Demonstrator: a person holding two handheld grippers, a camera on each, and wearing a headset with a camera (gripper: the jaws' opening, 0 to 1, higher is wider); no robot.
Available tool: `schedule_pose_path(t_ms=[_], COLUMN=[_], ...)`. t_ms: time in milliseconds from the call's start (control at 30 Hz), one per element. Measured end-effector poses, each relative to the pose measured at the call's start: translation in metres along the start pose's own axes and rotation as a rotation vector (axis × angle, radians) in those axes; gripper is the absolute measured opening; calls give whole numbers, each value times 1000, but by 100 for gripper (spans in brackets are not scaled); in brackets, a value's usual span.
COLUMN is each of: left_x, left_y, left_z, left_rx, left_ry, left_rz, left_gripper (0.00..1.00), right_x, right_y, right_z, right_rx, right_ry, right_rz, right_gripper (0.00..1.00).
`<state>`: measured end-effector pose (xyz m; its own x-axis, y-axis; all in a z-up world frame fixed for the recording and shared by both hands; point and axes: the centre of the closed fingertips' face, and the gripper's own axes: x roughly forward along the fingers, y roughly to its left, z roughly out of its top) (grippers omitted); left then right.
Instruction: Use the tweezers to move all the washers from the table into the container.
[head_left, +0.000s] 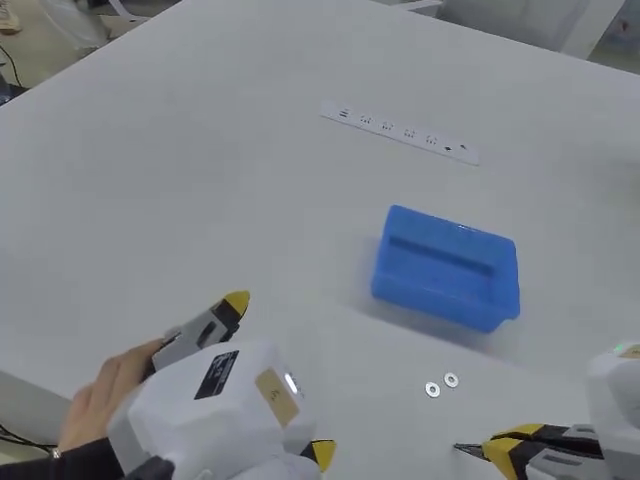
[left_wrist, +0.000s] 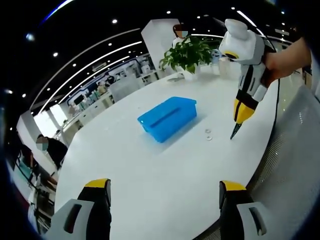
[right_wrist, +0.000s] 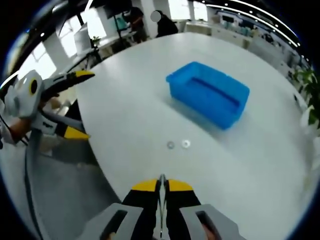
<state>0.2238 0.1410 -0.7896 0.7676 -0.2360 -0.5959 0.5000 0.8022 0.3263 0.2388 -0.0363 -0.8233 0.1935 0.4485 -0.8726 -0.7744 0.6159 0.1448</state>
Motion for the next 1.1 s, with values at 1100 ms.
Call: schedule_pose_path(t_ms=[1100], left_x=[1], left_y=[-1], left_z=[-3], left_rx=[10], left_ry=[14], left_rz=[-1], left_gripper=[90], right_x=[6], right_y=[-7], right_z=[34], right_rx=[44], right_ry=[-330], right_rz=[-98], right_gripper=[2])
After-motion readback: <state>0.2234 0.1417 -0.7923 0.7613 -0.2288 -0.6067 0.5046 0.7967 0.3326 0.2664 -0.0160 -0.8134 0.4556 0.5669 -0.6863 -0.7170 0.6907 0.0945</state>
